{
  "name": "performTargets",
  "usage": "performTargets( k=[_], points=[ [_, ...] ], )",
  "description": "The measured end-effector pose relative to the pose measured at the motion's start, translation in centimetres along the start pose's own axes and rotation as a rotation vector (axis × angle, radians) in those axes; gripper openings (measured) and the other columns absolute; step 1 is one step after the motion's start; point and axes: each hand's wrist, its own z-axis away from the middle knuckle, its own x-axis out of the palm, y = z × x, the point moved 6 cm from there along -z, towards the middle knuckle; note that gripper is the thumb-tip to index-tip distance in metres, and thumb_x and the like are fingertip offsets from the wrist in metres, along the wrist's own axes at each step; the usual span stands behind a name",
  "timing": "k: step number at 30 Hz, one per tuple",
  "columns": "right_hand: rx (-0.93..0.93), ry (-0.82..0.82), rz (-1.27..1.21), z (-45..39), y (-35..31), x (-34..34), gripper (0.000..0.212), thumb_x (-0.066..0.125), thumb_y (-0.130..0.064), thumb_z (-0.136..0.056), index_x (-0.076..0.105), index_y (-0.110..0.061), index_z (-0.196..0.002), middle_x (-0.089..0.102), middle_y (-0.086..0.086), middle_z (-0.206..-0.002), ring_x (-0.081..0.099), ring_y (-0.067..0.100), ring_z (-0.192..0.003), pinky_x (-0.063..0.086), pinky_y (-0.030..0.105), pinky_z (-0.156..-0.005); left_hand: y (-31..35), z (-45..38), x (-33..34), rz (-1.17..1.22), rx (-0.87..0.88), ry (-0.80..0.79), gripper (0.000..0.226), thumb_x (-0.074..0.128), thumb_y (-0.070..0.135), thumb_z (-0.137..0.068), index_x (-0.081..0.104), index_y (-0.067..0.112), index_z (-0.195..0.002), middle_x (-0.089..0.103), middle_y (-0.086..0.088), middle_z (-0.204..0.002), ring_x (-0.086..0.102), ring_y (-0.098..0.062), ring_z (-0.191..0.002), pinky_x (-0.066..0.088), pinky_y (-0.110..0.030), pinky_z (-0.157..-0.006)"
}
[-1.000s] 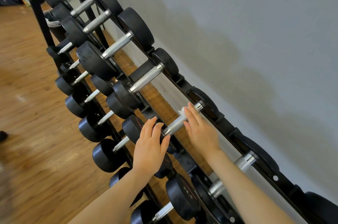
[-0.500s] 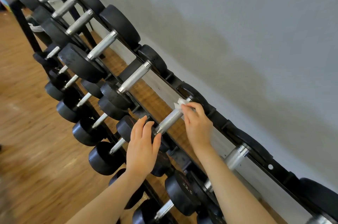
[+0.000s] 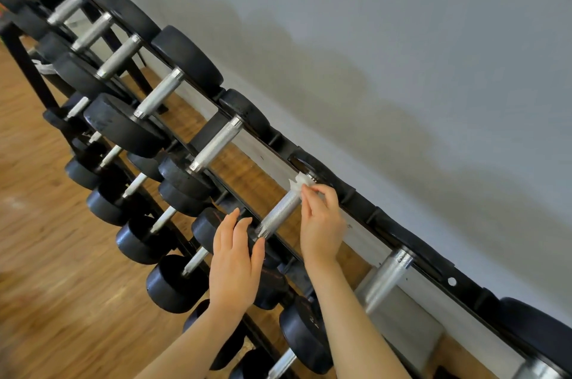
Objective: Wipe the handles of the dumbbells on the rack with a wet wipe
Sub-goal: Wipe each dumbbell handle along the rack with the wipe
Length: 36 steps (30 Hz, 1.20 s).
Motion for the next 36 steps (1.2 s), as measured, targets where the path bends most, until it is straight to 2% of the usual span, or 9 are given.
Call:
performTargets(
  k=[6, 9, 14, 19, 27, 32, 36],
  points=[
    [0.328, 0.200, -0.250, 1.1, -1.0, 0.7, 0.023, 0.057, -0.023, -0.093, 0.073, -0.012, -0.107, 0.062, 0.003, -0.106, 0.061, 0.012, -0.090, 0.059, 0.032, -0.067, -0.2, -0.1, 0.2, -0.020, -0.047, -0.026, 0.056, 0.039, 0.045, -0.097, 0.042, 0.015, -0.144, 0.024, 0.001, -0.160, 0.017, -0.017, -0.148, 0.028, -0.037, -0.113],
    [0.426, 0.294, -0.338, 1.4, -0.9, 1.4, 0.020, 0.063, -0.012, -0.091, 0.073, -0.011, -0.108, 0.061, 0.002, -0.108, 0.061, 0.012, -0.092, 0.058, 0.030, -0.073, -0.3, -0.3, -0.1, -0.019, -0.016, -0.048, 0.067, 0.027, 0.056, -0.092, 0.043, 0.017, -0.144, 0.024, 0.002, -0.159, 0.017, -0.017, -0.148, 0.026, -0.037, -0.114],
    [0.446, 0.374, -0.384, 1.3, -0.5, 1.8, 0.022, 0.062, -0.010, -0.091, 0.072, -0.010, -0.111, 0.063, 0.004, -0.111, 0.062, 0.014, -0.097, 0.054, 0.024, -0.079, -0.3, -0.3, -0.2, 0.014, 0.002, -0.038, 0.073, 0.021, 0.061, -0.089, 0.042, 0.019, -0.144, 0.022, 0.005, -0.160, 0.016, -0.014, -0.147, 0.020, -0.028, -0.109],
    [0.428, 0.373, -0.402, 3.2, -0.9, 2.2, 0.025, 0.060, -0.020, -0.091, 0.072, -0.011, -0.111, 0.063, 0.002, -0.107, 0.061, 0.013, -0.097, 0.054, 0.024, -0.079, -0.6, -0.3, 0.0, 0.034, 0.015, -0.023, 0.070, 0.024, 0.060, -0.091, 0.044, 0.018, -0.143, 0.023, 0.005, -0.159, 0.017, -0.014, -0.147, 0.020, -0.030, -0.110],
    [0.355, 0.360, -0.421, 1.8, -0.2, 1.8, 0.018, 0.067, -0.012, -0.089, 0.074, -0.008, -0.104, 0.059, -0.001, -0.103, 0.061, 0.010, -0.091, 0.052, 0.015, -0.074, -0.7, -0.2, 0.3, 0.052, 0.007, -0.002, 0.067, 0.024, 0.058, -0.092, 0.044, 0.018, -0.142, 0.024, 0.003, -0.159, 0.019, -0.016, -0.147, 0.020, -0.031, -0.110],
    [0.353, 0.350, -0.468, 3.5, -0.4, 2.5, 0.024, 0.061, -0.016, -0.091, 0.071, -0.010, -0.112, 0.057, -0.004, -0.110, 0.062, 0.012, -0.096, 0.057, 0.024, -0.076, -0.8, -0.3, 0.4, 0.046, 0.001, -0.005, 0.068, 0.023, 0.060, -0.091, 0.043, 0.019, -0.142, 0.023, 0.003, -0.159, 0.019, -0.016, -0.147, 0.020, -0.032, -0.110],
    [0.378, 0.365, -0.480, 2.5, 0.1, 2.6, 0.023, 0.062, -0.012, -0.091, 0.072, -0.009, -0.112, 0.060, 0.004, -0.117, 0.061, 0.010, -0.104, 0.057, 0.028, -0.081, -0.8, -0.3, 0.3, 0.052, 0.010, -0.006, 0.067, 0.024, 0.059, -0.092, 0.043, 0.019, -0.142, 0.023, 0.004, -0.159, 0.019, -0.016, -0.147, 0.021, -0.029, -0.109]
  ],
)
